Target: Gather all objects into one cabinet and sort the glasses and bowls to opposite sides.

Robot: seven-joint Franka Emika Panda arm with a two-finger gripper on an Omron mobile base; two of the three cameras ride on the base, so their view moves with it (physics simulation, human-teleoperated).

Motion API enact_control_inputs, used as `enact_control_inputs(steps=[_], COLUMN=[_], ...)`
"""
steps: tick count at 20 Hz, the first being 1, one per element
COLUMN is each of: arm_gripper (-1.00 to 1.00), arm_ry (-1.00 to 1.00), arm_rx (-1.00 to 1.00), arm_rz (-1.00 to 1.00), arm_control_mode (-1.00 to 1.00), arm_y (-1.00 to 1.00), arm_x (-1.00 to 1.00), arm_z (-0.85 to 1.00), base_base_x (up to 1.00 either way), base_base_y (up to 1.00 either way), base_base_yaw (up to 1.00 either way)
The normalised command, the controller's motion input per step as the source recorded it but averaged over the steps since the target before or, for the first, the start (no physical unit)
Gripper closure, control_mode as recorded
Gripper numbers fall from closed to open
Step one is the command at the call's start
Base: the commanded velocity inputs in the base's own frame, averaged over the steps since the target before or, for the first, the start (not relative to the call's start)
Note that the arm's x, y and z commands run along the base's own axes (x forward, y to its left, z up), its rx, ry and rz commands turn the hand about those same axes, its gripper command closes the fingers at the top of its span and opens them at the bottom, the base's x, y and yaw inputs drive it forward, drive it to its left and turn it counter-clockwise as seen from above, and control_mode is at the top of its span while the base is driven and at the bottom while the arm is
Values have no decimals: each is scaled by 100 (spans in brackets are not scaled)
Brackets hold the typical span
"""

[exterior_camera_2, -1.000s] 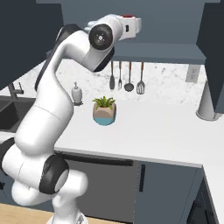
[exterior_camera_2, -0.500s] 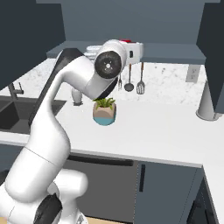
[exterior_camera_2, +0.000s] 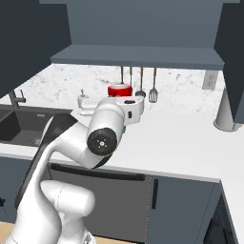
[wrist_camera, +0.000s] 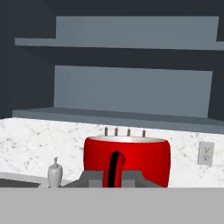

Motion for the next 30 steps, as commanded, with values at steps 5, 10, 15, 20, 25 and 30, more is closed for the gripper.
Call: enact_control_inputs(steps=[5, 10, 15, 20, 25, 30], arm_gripper=[100, 100, 100, 100, 100, 100], arm_ry=[0, 0, 0, 0, 0, 0], arm_rx=[0, 0, 0, 0, 0, 0], arm_rz=[0, 0, 0, 0, 0, 0], arm_control_mode=[-100, 100, 100, 100, 100, 100], arm_y=[3, 0, 0, 0, 0, 0], arm_x=[0, 0, 0, 0, 0, 0], arm_z=[-2, 0, 0, 0, 0, 0], base_base_x=[0, 0, -47, -96, -87, -91], base_base_y=[0, 0, -3, -4, 5, 33], base_base_yaw=[0, 0, 0, 0, 0, 0])
